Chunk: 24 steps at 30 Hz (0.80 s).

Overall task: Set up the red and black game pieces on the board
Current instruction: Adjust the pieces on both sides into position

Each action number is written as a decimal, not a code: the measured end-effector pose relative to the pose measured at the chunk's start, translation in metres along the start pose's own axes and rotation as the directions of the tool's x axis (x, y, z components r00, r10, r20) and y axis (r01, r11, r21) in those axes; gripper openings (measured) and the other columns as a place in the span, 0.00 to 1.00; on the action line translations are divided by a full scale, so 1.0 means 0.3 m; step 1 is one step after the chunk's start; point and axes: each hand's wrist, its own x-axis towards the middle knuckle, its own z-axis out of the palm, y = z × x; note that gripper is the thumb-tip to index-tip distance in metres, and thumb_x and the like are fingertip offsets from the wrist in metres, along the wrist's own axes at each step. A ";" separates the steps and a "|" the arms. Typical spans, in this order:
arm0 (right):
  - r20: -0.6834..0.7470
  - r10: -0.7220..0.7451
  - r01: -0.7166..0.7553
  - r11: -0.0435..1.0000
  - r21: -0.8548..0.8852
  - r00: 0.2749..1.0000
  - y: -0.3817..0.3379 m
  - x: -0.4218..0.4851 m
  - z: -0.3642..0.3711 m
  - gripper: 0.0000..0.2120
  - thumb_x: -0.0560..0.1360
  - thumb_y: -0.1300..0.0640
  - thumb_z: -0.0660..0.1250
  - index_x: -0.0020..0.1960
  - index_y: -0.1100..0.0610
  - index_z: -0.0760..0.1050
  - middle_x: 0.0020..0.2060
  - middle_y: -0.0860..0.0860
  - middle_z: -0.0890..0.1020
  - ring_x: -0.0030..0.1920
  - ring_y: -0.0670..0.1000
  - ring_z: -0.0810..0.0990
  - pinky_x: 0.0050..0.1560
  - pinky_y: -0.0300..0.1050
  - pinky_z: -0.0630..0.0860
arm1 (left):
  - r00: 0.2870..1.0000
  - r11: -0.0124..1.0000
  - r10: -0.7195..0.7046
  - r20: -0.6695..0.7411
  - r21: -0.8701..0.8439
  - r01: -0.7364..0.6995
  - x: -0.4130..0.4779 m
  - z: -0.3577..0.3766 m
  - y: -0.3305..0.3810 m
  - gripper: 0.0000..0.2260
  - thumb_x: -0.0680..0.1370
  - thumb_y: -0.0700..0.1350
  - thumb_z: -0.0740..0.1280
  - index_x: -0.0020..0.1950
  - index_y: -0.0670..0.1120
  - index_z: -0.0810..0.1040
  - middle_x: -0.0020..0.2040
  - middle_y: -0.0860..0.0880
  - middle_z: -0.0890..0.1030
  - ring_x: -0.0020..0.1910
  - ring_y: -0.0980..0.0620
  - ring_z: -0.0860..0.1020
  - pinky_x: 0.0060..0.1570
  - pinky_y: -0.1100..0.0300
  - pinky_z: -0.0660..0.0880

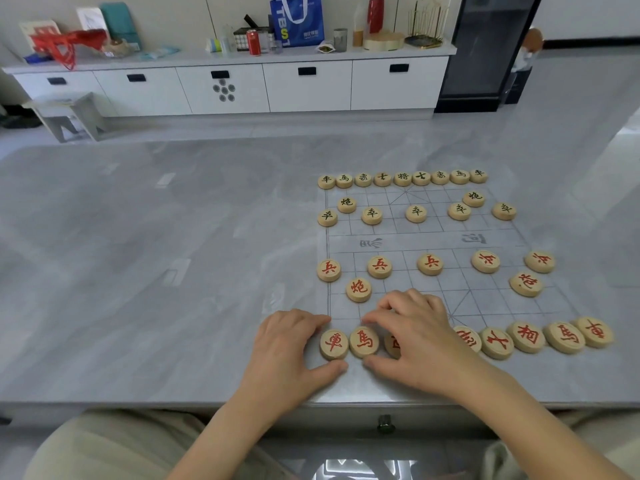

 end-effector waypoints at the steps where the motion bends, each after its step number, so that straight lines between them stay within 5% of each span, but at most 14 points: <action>1: -0.006 0.001 -0.001 1.000 -0.005 1.000 0.001 -0.001 0.005 0.28 0.66 0.32 0.52 0.60 0.43 0.71 0.50 0.40 0.66 0.54 0.44 0.61 0.53 0.43 0.54 | 1.000 1.000 -0.006 -0.008 0.002 0.006 -0.003 0.001 -0.002 0.25 0.65 0.65 0.66 0.57 0.54 0.79 0.50 0.57 0.77 0.51 0.56 0.74 0.54 0.59 0.68; 15: -0.066 0.058 -0.058 0.998 0.004 0.996 -0.002 -0.008 0.036 0.30 0.64 0.31 0.51 0.57 0.44 0.72 0.50 0.40 0.65 0.57 0.45 0.64 0.56 0.43 0.57 | 0.997 0.998 -0.061 -0.053 -0.007 0.061 0.003 0.003 0.001 0.20 0.65 0.66 0.66 0.50 0.57 0.78 0.45 0.62 0.74 0.46 0.60 0.71 0.49 0.63 0.69; 20: -0.055 0.130 -0.125 0.988 0.092 0.990 0.065 -0.041 -0.018 0.40 0.59 0.26 0.52 0.67 0.41 0.66 0.53 0.37 0.64 0.57 0.40 0.59 0.58 0.40 0.52 | 0.998 0.998 -0.065 -0.002 -0.001 0.065 0.005 -0.001 0.019 0.30 0.62 0.70 0.63 0.60 0.58 0.74 0.54 0.62 0.71 0.55 0.60 0.68 0.57 0.62 0.66; 24: -0.015 0.147 -0.147 0.989 0.023 0.989 0.138 -0.085 -0.048 0.38 0.59 0.26 0.52 0.65 0.39 0.66 0.53 0.36 0.62 0.56 0.39 0.58 0.57 0.39 0.50 | 1.000 1.000 -0.014 -0.017 -0.016 0.014 0.028 0.020 0.078 0.31 0.62 0.70 0.63 0.60 0.57 0.76 0.59 0.60 0.71 0.61 0.59 0.66 0.61 0.62 0.61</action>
